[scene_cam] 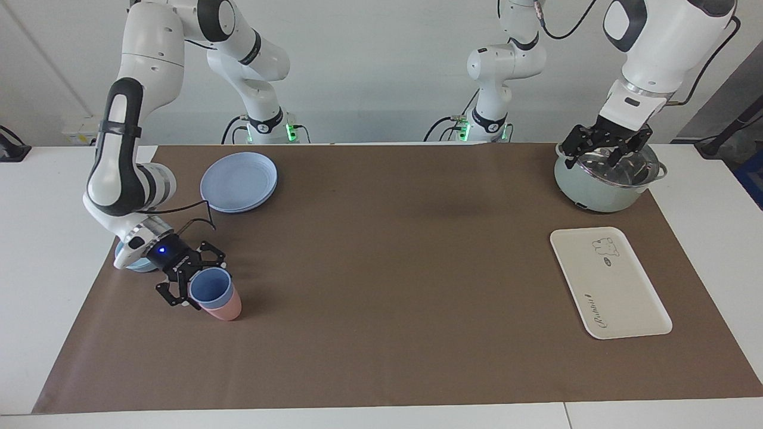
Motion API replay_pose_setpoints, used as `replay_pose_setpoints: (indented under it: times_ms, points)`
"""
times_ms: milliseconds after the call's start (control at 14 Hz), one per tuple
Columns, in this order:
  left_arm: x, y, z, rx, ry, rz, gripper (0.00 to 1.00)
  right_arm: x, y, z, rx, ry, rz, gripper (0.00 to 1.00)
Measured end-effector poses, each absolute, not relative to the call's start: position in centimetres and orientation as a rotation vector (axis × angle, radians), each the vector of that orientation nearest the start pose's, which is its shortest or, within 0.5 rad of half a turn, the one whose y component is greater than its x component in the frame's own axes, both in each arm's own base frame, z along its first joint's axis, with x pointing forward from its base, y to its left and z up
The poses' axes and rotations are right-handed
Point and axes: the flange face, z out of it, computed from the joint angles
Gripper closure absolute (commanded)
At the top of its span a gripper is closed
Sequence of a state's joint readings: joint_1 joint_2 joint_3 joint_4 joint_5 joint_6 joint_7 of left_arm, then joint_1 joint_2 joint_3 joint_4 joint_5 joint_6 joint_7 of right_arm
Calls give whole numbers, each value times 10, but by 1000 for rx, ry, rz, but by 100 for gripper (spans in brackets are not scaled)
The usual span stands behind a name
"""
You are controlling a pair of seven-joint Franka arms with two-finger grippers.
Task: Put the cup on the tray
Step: 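Reach the right gripper to the nested pink and blue cups and grasp, then lift the nested cups with the right gripper while the left gripper approaches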
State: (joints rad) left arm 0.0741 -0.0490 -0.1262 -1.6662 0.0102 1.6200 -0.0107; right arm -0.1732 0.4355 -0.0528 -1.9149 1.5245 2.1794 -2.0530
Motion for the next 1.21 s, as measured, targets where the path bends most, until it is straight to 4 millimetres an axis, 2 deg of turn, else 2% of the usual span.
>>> replay_pose_setpoints:
  times_ms: [500,571,643,714,786,1214]
  points:
    - [544,-27,612,-3125,62,-32,0,628,-96,273,-2146,-822,-1214,2]
    - [544,-27,612,-3125,62,-33,0,628,-96,273,-2148,-822,-1215,9]
    - [544,-27,612,-3125,64,-33,0,628,-97,273,-2151,-821,-1215,41]
    - [544,-27,612,-3125,64,-33,0,628,-97,273,-2155,-820,-1216,93]
    - [544,-28,612,-3128,64,-33,0,628,-98,274,-2157,-818,-1220,100]
    - [545,-15,613,-3312,-57,-38,3,634,-99,281,-2159,-819,-1237,100]
